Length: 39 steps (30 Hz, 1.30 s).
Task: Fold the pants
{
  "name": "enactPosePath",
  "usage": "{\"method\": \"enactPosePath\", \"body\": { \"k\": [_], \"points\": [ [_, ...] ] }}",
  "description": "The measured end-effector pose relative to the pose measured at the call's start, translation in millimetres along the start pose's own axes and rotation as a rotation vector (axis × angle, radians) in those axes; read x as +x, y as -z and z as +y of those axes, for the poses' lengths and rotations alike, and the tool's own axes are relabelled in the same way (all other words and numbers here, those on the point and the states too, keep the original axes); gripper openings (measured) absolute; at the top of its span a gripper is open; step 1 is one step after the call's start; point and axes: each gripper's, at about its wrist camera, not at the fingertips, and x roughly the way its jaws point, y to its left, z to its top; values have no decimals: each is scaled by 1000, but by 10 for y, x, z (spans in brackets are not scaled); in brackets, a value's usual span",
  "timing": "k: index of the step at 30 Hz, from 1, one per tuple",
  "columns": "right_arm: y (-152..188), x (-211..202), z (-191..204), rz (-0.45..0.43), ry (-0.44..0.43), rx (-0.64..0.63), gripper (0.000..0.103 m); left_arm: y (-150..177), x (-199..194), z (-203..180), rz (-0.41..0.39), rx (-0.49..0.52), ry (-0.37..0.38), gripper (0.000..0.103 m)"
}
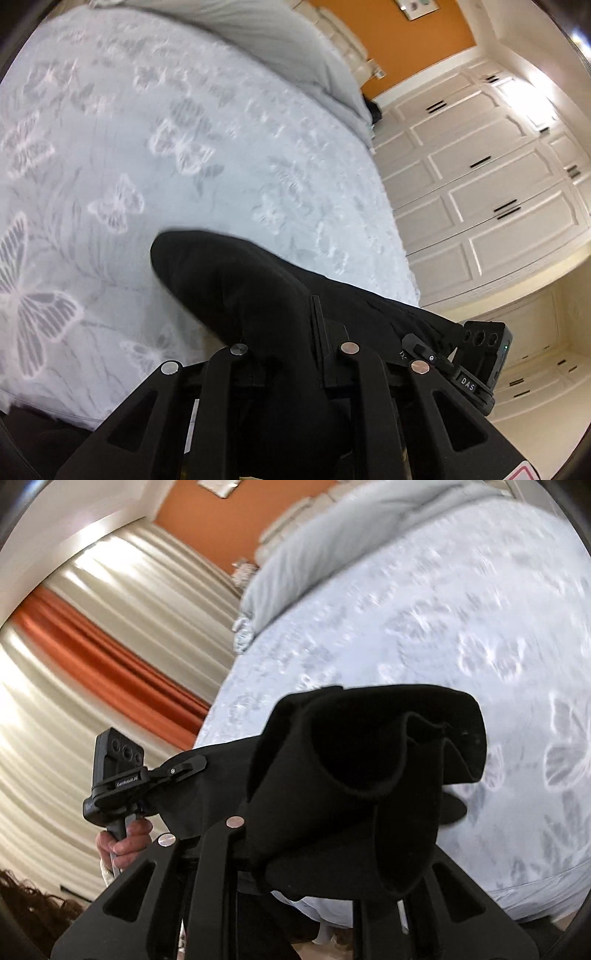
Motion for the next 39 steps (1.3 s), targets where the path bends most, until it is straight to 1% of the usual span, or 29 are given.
{"method": "enactPosePath", "body": {
  "k": [2,5,6,8,9,11,13,14,16,17,18,19,20,21,22,23,24,25,26,27,29,31,32,34,35,36,37,38,39],
  "points": [
    [-167,-82,129,-31,-9,-42,17,-81,-114,-131,-34,31,9,12],
    [-519,-97,253,-73,-15,-101,17,-321,-248,-324,-103,87,19,12],
    [-613,-53,321,-85,-15,-117,17,-469,-271,-407,-132,108,21,12],
    [-1000,39,399,-130,-5,-172,17,-709,-285,-506,-189,141,22,12],
    [-1182,76,423,-153,-5,-206,17,-922,-267,-584,-230,179,24,12],
    [-1450,166,454,-198,-13,-252,17,-1198,-247,-638,-295,214,34,12],
    [-1802,361,378,-265,-15,-306,17,-1574,-135,-678,-365,296,42,13],
    [-1946,490,293,-289,-22,-334,18,-1693,-90,-651,-396,315,44,13],
    [-2126,775,57,-306,-25,-359,20,-2000,142,-472,-448,354,57,15],
    [-2188,986,-140,-298,-26,-339,22,-2119,288,-329,-452,345,65,20],
    [-2217,1194,-361,-270,-19,-303,28,-2241,507,-121,-435,329,59,23],
    [-2200,1486,-703,-206,22,-235,38,-2308,734,103,-403,306,33,27],
    [-2144,1730,-1024,-142,92,-165,43,-2357,1080,453,-335,255,-34,49],
    [-2071,1924,-1323,-87,169,-100,46,-2361,1323,734,-275,211,-114,65],
    [-1941,2060,-1681,-33,244,-27,47,-2334,1535,1021,-225,164,-207,63],
    [-1832,2093,-1941,-10,286,26,47,-2267,1748,1425,-157,107,-303,62],
    [-1716,2028,-2175,-19,318,74,47,-2221,1799,1666,-128,64,-332,59],
    [-1687,1961,-2243,-24,323,77,47,-2181,1775,1865,-127,13,-325,58],
    [-1684,1854,-2249,-40,326,53,47,-2150,1689,2009,-150,-30,-277,53],
    [-1718,1740,-2176,-78,334,13,46,-2143,1547,2079,-194,-68,-241,53],
    [-1868,1663,-2002,-127,314,-33,42,-2235,1409,1979,-241,-62,-259,53],
    [-2094,1703,-1754,-158,272,-67,39,-2403,1382,1670,-266,-17,-239,54],
    [-2211,1783,-1623,-159,253,-94,38,-2507,1424,1443,-269,8,-199,57],
    [-2422,2007,-1390,-155,236,-154,38,-2626,1554,1103,-267,64,-129,65],
    [-2568,2178,-1332,-146,240,-170,38,-2705,1701,891,-261,96,-111,72],
    [-2649,2329,-1320,-136,248,-176,38,-2771,1824,795,-256,108,-116,77],
    [-2709,2496,-1399,-126,286,-176,36,-2828,2011,734,-247,114,-139,79],
    [-2738,2655,-1551,-118,355,-173,36,-2877,2157,737,-232,112,-172,79],
    [-2717,2829,-1758,-78,448,-154,36,-2916,2401,831,-199,105,-249,79]
  ]
}}
